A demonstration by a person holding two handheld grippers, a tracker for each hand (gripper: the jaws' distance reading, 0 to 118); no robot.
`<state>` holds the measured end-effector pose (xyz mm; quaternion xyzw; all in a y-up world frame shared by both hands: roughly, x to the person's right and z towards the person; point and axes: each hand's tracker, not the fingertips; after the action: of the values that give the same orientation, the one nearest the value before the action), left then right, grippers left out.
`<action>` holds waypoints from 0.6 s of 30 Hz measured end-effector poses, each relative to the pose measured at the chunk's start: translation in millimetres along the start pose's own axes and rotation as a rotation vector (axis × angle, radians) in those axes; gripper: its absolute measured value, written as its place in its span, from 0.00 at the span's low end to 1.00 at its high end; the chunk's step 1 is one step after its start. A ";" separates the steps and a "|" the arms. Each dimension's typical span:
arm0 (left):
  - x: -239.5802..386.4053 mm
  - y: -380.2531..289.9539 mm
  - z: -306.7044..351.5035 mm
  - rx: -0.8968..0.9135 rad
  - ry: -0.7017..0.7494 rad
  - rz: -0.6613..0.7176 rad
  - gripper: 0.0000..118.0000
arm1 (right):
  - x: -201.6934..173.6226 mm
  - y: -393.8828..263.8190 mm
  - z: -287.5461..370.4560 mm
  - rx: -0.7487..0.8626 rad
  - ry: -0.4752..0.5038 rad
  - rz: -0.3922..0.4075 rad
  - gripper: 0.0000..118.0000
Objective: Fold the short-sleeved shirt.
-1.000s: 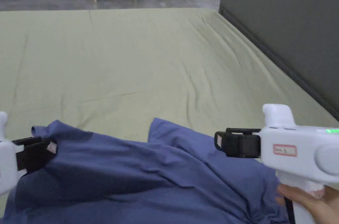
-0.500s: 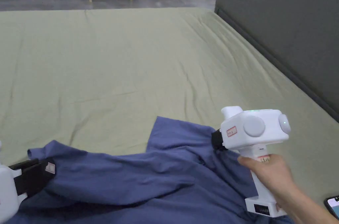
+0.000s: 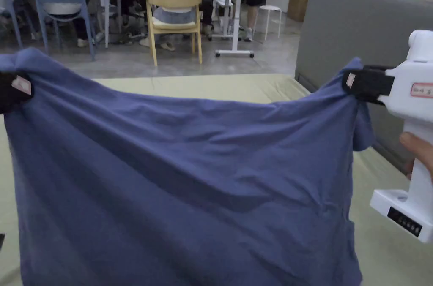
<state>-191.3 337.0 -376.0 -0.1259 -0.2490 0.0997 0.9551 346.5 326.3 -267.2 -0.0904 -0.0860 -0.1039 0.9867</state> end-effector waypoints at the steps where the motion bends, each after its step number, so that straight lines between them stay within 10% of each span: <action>1: 1.9 17.5 7.9 0.029 0.017 -0.019 0.01 | -3.3 18.0 5.8 0.032 0.010 0.000 0.05; 18: -18.9 260.4 -87.9 0.211 0.277 -0.205 0.01 | -95.9 262.7 -118.7 0.316 -0.029 0.083 0.05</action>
<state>-196.7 562.4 -534.3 -0.0117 -0.1147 0.0090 0.9933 329.9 573.9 -442.5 0.0611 -0.1118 -0.0467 0.9907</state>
